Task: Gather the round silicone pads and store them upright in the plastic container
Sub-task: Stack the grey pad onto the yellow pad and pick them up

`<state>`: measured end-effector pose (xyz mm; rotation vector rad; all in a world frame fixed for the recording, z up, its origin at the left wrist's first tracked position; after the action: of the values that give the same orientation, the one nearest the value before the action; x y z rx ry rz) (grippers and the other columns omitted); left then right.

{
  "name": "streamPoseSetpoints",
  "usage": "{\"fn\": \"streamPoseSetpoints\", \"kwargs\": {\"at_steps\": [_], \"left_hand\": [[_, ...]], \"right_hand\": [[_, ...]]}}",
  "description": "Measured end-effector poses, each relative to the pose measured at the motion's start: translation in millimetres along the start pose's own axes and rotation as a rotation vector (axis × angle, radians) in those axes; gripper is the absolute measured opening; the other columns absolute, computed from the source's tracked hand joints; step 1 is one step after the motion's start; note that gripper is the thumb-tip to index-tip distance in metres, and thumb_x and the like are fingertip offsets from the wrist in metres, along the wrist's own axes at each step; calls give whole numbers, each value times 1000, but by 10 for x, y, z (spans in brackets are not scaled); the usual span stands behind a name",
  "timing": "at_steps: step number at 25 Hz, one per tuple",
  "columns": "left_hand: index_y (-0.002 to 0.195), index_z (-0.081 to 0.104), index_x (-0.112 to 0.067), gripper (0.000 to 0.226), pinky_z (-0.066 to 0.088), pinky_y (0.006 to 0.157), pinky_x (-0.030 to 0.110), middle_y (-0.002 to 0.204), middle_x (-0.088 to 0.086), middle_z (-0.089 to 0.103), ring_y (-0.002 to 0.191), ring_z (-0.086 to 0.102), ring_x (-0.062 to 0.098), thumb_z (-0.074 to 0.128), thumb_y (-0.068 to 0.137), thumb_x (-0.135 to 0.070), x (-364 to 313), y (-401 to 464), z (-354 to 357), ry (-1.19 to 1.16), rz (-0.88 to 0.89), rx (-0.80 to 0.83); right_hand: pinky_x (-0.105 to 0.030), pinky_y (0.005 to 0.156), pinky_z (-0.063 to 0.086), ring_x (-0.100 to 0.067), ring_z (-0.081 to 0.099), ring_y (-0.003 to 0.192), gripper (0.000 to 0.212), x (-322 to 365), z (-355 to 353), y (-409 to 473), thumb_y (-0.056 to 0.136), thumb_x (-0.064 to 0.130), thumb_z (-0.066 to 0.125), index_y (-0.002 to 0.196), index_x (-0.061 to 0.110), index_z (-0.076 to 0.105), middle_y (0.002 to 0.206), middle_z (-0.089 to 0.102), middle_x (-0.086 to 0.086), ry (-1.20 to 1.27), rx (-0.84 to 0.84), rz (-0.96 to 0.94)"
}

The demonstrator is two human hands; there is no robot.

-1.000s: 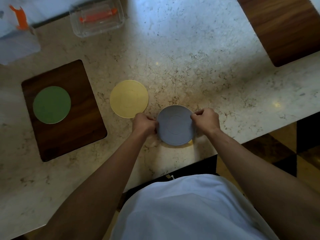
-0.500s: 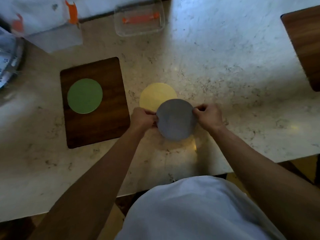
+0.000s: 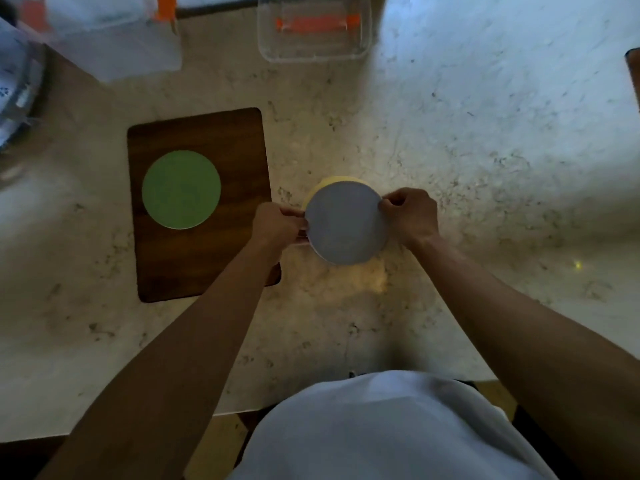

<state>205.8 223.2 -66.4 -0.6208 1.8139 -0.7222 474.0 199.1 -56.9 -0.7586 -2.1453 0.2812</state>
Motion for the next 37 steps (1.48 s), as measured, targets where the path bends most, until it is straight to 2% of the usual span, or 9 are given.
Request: {"fn": "streamPoseSetpoints", "kwargs": {"at_steps": [2,4,8,14,19,23,26,29,37], "left_hand": [[80,66,-1,12,59,49,29,83,14,70,69,72,25,67,83,10,17,57,-16,-28,-17,-4],[89,66,3,9,62,55,33,88,17,71,75,73,27,68,83,10,46,106,-39,-42,-36,-15],[98,66,6,15,63,69,42,95,19,71,80,73,31,69,83,7,79,150,-61,-43,-35,-37],[85,66,-6,11,63,63,35,92,15,70,75,73,24,69,85,4,46,185,-105,-35,-1,-67],[102,70,3,20,63,71,44,101,19,71,81,73,28,71,83,2,70,220,-112,46,2,-103],[96,73,-2,15,64,64,38,97,17,73,75,73,24,73,82,-4,41,218,-111,127,27,-129],[86,75,-1,9,63,69,47,87,19,74,73,72,28,71,81,-7,-68,189,-113,296,120,-159],[77,75,0,12,61,68,50,75,19,74,67,72,28,68,80,-9,-194,151,-93,454,204,-174],[69,74,0,16,58,61,40,68,17,72,60,67,24,64,78,-9,-288,104,-89,556,212,-221]], "right_hand": [[-14,63,39,-8,62,75,18,37,16,49,80,26,64,86,19,79,83,75,2,-8,-18,1],[-12,59,38,-6,60,71,18,61,36,87,79,26,63,85,19,79,81,75,2,-19,-27,1],[-20,69,44,-10,64,74,18,42,96,105,79,26,63,85,19,78,78,73,3,-7,-27,11],[-12,57,37,-7,61,68,17,129,132,112,80,26,61,82,21,77,70,64,11,-12,-29,-19],[-11,53,35,-5,59,63,18,143,161,138,82,23,59,79,18,76,68,65,8,-83,-17,-9],[-11,53,35,-4,56,61,18,148,159,130,84,24,60,82,15,75,69,64,6,-124,-40,-17],[-19,60,45,-10,61,65,17,163,144,119,84,24,62,83,14,76,73,70,2,-142,-65,-17],[-26,67,50,-14,63,69,17,192,133,107,84,25,62,85,14,75,77,71,0,-163,-75,-21],[-33,69,56,-20,66,69,18,236,117,64,84,24,61,79,12,74,75,72,-5,-176,-100,-20]]}}
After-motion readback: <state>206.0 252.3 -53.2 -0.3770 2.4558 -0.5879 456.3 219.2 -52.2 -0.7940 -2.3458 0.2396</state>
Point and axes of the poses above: each hand's wrist, its own y-axis towards the middle knuckle, its own z-axis out of the palm, x = y × z, the point moved 9 cm from there along y, towards the middle knuckle
